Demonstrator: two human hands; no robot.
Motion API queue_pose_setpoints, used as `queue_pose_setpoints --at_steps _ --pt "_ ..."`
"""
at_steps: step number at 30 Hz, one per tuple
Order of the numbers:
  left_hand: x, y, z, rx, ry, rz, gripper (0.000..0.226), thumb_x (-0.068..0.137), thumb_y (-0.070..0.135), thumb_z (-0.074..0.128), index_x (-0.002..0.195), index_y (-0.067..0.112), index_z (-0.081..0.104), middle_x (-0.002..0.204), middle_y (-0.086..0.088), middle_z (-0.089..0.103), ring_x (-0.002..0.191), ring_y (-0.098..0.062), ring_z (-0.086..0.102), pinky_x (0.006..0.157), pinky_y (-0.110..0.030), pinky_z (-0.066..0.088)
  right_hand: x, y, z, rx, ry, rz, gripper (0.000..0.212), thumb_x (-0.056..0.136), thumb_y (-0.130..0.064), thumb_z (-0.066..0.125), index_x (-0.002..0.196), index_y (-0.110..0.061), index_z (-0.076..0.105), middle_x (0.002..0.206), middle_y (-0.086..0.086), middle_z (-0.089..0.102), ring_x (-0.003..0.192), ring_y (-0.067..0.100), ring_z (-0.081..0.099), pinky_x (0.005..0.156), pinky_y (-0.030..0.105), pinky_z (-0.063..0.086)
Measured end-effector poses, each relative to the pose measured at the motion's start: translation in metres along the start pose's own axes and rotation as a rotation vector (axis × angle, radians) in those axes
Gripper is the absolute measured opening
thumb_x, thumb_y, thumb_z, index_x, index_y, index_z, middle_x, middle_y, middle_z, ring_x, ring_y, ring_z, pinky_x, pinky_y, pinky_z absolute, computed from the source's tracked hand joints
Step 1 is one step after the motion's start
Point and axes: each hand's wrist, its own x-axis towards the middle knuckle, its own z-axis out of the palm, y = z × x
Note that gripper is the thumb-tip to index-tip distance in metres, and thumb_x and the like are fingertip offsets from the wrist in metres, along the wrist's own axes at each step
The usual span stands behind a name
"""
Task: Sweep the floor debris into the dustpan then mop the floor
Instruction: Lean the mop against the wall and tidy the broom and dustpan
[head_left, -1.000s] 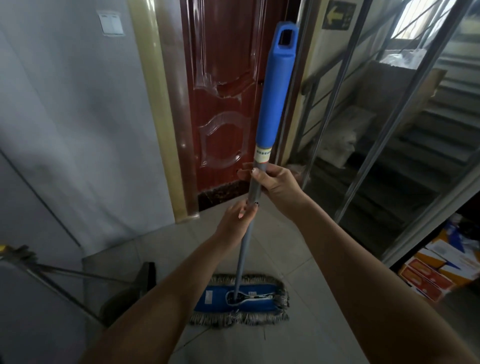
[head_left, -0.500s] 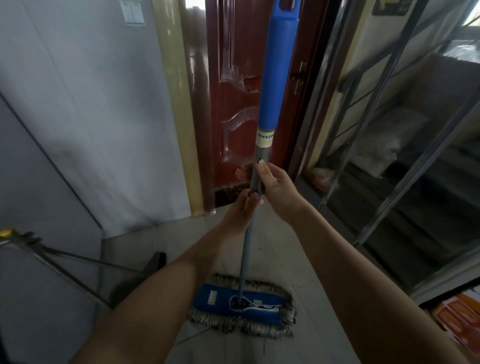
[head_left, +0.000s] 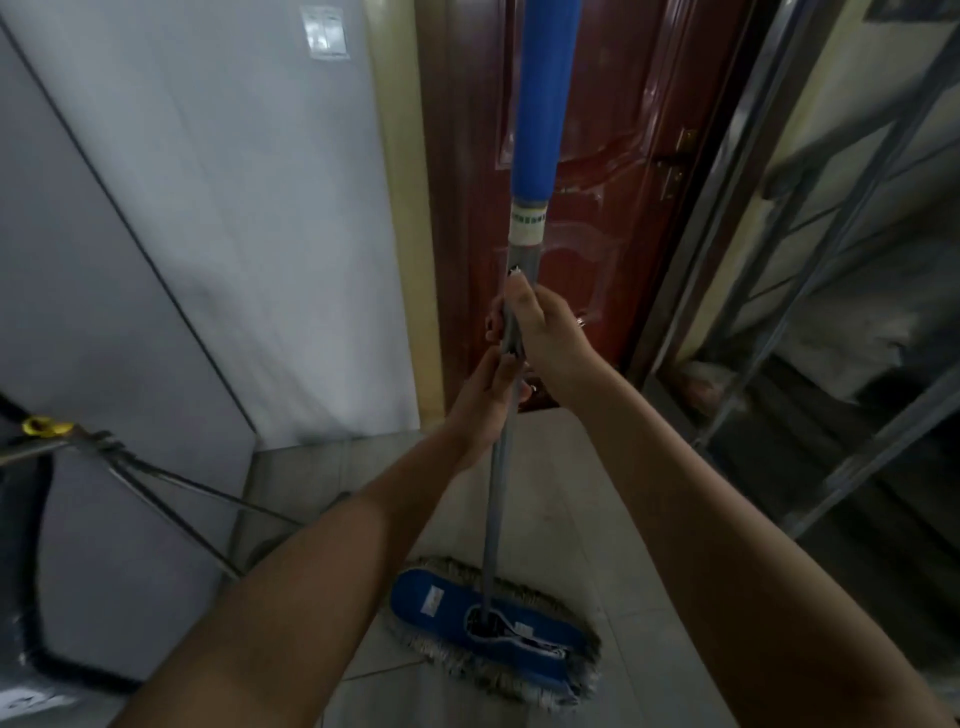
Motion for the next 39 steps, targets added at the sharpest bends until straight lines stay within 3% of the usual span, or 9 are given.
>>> queue_pose_setpoints --at_steps 4,8,15,24,27,30,34,37,39 --pt "0.016 0.024 -0.001 -0.054 0.040 -0.041 0.025 0.096 0.033 0.036 0.109 0.016 0.048 0.096 -0.013 0.049 0.085 -0.024 0.048 0.078 -0.032 0.043 0.024 -0.020 -0.001 0.042 0.045 0.028 0.043 0.100 -0.037 0.039 0.068 -0.012 0.051 0.061 0.003 0.053 0.049 0.009 0.050 0.047 0.017 0.043" --pt "0.037 0.042 -0.003 0.037 0.183 0.032 0.028 0.100 0.039 0.031 0.098 0.021 0.052 0.090 -0.010 0.055 0.078 -0.017 0.053 0.072 -0.029 0.044 0.049 -0.047 0.004 0.085 0.077 -0.004 0.045 0.098 -0.042 0.043 0.065 -0.013 0.052 0.058 -0.001 0.054 0.047 0.006 0.052 0.051 0.020 0.045" --pt "0.066 0.062 -0.034 0.024 0.187 0.109 0.045 0.100 0.041 0.030 0.118 0.006 0.050 0.100 -0.018 0.056 0.086 -0.021 0.052 0.080 -0.037 0.045 0.088 -0.065 0.022 0.063 0.091 -0.053 0.050 0.096 -0.048 0.042 0.062 -0.013 0.054 0.052 -0.004 0.056 0.043 0.007 0.054 0.049 0.018 0.047" --pt "0.127 0.076 -0.112 -0.042 -0.002 0.166 0.039 0.098 0.044 0.028 0.105 0.011 0.050 0.081 -0.001 0.055 0.067 -0.010 0.053 0.065 -0.023 0.045 0.166 -0.076 0.065 -0.020 0.125 -0.130 0.053 0.097 -0.050 0.038 0.063 -0.014 0.056 0.048 -0.007 0.057 0.045 0.009 0.055 0.048 0.019 0.047" --pt "0.146 0.084 -0.138 -0.025 0.006 0.156 0.051 0.087 0.061 0.034 0.109 0.020 0.054 0.095 -0.007 0.062 0.086 -0.019 0.059 0.082 -0.036 0.048 0.192 -0.084 0.080 -0.029 0.130 -0.155 0.054 0.097 -0.052 0.037 0.065 -0.013 0.056 0.047 -0.007 0.057 0.044 0.007 0.055 0.046 0.019 0.047" --pt "0.165 0.093 -0.164 -0.043 0.029 0.129 0.077 0.081 0.065 0.038 0.132 0.008 0.043 0.127 -0.023 0.053 0.119 -0.038 0.049 0.104 -0.051 0.036 0.219 -0.089 0.099 -0.002 0.137 -0.164 0.054 0.096 -0.052 0.038 0.065 -0.012 0.057 0.044 -0.007 0.057 0.041 0.007 0.055 0.045 0.019 0.047" --pt "0.190 0.098 -0.194 -0.056 0.088 0.161 0.043 0.095 0.050 0.034 0.111 0.015 0.054 0.102 -0.013 0.060 0.091 -0.023 0.057 0.086 -0.041 0.045 0.254 -0.087 0.119 -0.011 0.107 -0.191 0.056 0.095 -0.054 0.038 0.064 -0.013 0.058 0.045 -0.007 0.058 0.042 0.007 0.056 0.045 0.018 0.049" --pt "0.209 0.095 -0.219 -0.044 0.084 0.217 0.044 0.098 0.042 0.032 0.118 0.008 0.050 0.083 -0.001 0.059 0.072 -0.010 0.057 0.071 -0.027 0.047 0.283 -0.081 0.133 0.004 0.069 -0.185 0.056 0.094 -0.056 0.038 0.063 -0.015 0.059 0.047 -0.006 0.060 0.044 0.007 0.058 0.047 0.020 0.050" --pt "0.223 0.094 -0.239 -0.043 0.118 0.213 0.036 0.099 0.039 0.031 0.105 0.009 0.050 0.075 0.001 0.056 0.065 -0.010 0.054 0.070 -0.027 0.045 0.308 -0.074 0.145 0.013 0.038 -0.179 0.056 0.094 -0.057 0.037 0.064 -0.015 0.059 0.047 -0.007 0.059 0.044 0.007 0.057 0.050 0.021 0.051"
